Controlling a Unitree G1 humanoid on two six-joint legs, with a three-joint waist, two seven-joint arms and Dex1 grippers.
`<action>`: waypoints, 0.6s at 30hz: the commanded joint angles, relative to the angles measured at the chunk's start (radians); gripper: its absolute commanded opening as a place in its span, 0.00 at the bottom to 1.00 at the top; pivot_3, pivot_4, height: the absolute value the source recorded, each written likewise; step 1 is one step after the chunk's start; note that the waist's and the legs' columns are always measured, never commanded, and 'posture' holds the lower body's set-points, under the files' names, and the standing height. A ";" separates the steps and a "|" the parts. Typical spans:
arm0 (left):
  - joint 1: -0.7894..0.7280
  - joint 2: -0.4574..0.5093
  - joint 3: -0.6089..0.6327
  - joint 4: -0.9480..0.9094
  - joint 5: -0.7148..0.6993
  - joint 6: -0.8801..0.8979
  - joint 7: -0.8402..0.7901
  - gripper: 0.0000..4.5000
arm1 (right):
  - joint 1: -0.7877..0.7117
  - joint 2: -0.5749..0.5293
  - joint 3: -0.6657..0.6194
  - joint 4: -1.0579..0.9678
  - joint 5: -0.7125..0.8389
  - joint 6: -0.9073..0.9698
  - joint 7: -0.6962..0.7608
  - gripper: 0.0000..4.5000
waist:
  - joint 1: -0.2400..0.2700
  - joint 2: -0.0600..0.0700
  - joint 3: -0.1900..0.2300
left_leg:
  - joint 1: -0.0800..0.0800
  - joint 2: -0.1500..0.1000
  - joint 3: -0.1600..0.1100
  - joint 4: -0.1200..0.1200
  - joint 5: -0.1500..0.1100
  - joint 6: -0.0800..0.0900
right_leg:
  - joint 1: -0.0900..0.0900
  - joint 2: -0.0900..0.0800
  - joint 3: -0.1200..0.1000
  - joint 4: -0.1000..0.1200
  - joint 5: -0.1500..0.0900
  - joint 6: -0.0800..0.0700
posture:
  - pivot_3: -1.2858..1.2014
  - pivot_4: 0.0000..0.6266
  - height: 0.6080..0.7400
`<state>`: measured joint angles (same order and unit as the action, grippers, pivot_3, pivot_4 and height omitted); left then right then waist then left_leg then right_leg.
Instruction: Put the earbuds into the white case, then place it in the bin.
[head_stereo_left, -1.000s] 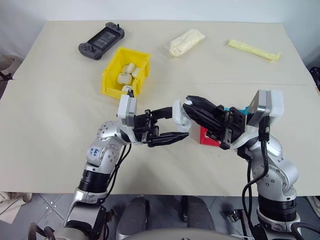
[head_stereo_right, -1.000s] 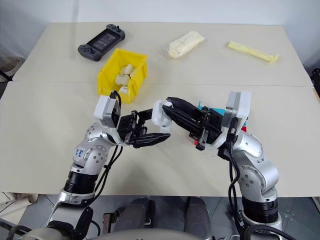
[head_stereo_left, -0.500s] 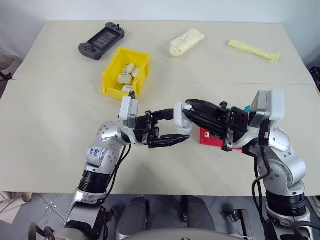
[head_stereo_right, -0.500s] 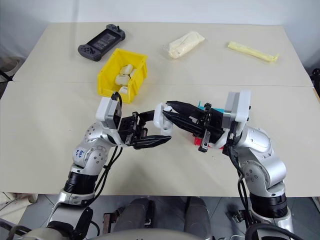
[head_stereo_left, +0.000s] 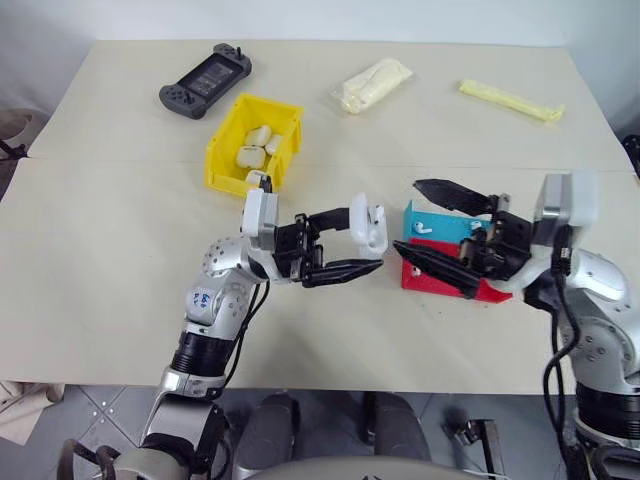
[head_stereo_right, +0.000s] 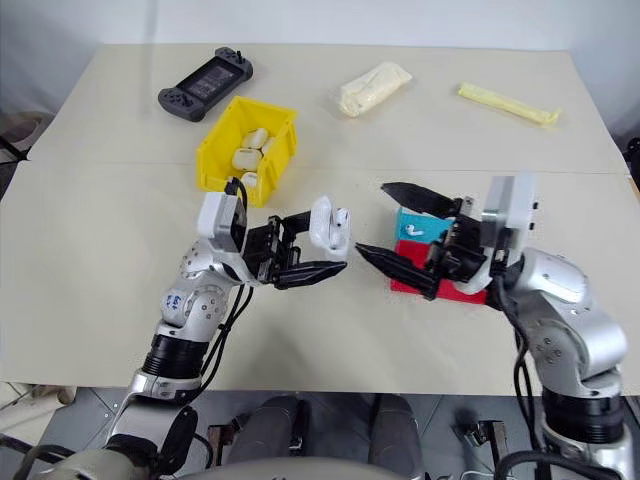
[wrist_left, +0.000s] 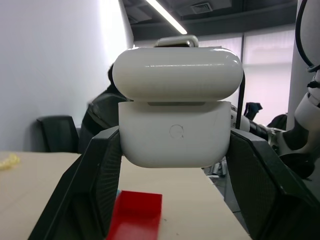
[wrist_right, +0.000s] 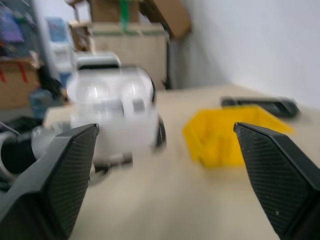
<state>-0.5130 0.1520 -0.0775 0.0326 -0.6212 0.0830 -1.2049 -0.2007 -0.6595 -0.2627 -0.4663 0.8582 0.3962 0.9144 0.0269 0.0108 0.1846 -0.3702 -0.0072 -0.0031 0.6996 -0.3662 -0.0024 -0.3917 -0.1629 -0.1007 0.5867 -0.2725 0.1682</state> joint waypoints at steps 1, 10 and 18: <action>-0.005 -0.001 0.008 0.029 0.026 -0.053 -0.011 0.62 | 0.093 -0.059 -0.142 0.001 -0.015 -0.032 0.039 0.99 | 0.004 0.000 0.000 | 0.000 0.000 0.000 0.000 0.000 0.000 | 0.000 0.000 0.000 0.000 0.000 0.000 | 0.52 0.24 1.00; 0.034 0.045 0.013 0.054 0.068 -0.106 -0.028 0.62 | 0.362 -0.143 -0.357 0.261 -0.221 -0.269 0.235 0.99 | 0.001 0.000 0.000 | 0.001 0.000 0.001 0.000 0.000 0.000 | 0.000 0.000 0.001 0.000 0.000 0.000 | 0.52 0.24 1.00; 0.072 0.046 0.002 0.018 0.088 -0.121 0.001 0.62 | 0.258 -0.216 -0.320 0.534 -0.315 -0.386 0.306 0.99 | -0.001 0.000 0.000 | 0.002 0.001 0.002 0.000 0.000 0.000 | 0.000 0.000 0.001 0.000 0.000 0.000 | 0.52 0.24 1.00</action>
<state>-0.4441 0.2016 -0.0770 0.0879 -0.5380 -0.0243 -1.2135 0.0786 -0.8489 -0.5836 0.0512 0.5497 0.0382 1.2011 0.0254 0.0108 0.1846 -0.3683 -0.0066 -0.0009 0.6995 -0.3662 -0.0021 -0.3912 -0.1629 -0.0993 0.5868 -0.2725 0.1683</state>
